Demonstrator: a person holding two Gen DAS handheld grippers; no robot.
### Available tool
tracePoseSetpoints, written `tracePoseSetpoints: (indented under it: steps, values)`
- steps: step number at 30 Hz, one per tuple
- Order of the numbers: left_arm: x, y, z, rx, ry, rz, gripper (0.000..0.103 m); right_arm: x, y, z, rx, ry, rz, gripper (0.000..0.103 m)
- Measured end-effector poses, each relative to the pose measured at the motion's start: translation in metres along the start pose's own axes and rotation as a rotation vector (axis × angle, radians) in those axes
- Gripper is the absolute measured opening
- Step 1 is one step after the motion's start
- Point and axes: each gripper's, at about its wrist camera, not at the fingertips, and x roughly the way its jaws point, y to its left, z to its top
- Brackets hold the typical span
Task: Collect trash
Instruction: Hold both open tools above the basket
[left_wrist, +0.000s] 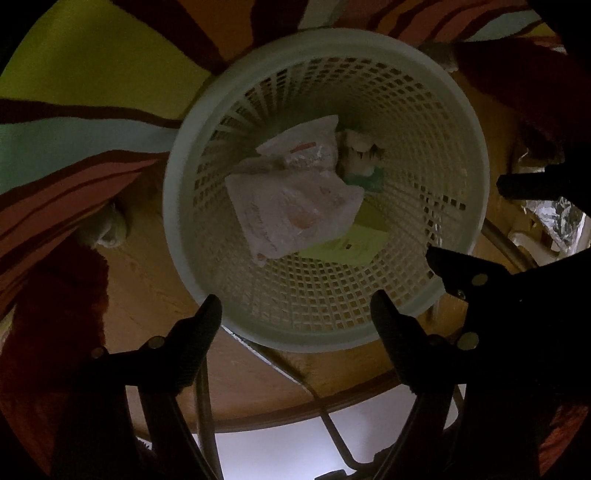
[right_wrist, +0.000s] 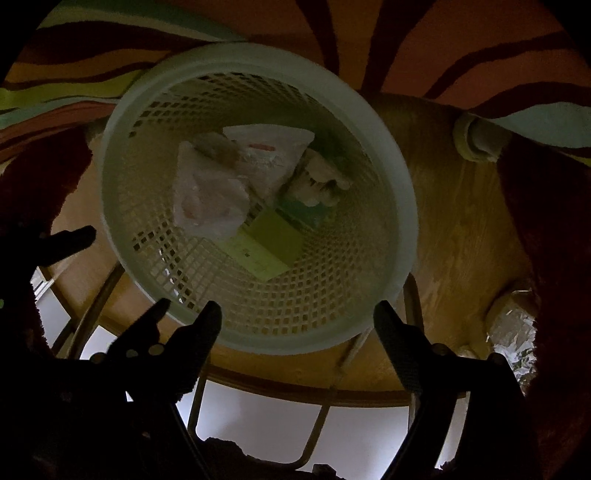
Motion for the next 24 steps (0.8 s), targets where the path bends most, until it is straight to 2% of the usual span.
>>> tracePoseSetpoints:
  steps: [4, 5, 6, 10, 13, 17, 24]
  values:
    - [-0.005, 0.001, -0.003, -0.017, -0.011, 0.032, 0.081, -0.008, 0.001, -0.003, 0.009, -0.028, -0.02, 0.082]
    - [-0.007, 0.002, -0.004, -0.02, -0.014, 0.034, 0.081, -0.012, 0.001, -0.005, 0.012, -0.043, -0.02, 0.092]
    - [-0.009, 0.002, -0.006, -0.023, -0.021, 0.031, 0.081, -0.016, 0.002, -0.007, 0.015, -0.057, -0.015, 0.095]
    - [-0.025, 0.006, -0.013, -0.048, -0.072, 0.026, 0.081, -0.025, 0.0, -0.015, 0.021, -0.093, -0.003, 0.095]
    - [-0.034, 0.009, -0.019, -0.06, -0.091, -0.013, 0.081, -0.03, 0.0, -0.02, 0.01, -0.116, -0.013, 0.095]
    - [-0.047, 0.01, -0.029, -0.066, -0.126, -0.036, 0.081, -0.048, 0.004, -0.031, -0.017, -0.186, -0.007, 0.095]
    - [-0.071, 0.009, -0.049, -0.086, -0.219, -0.017, 0.081, -0.074, 0.003, -0.053, -0.021, -0.273, 0.048, 0.095]
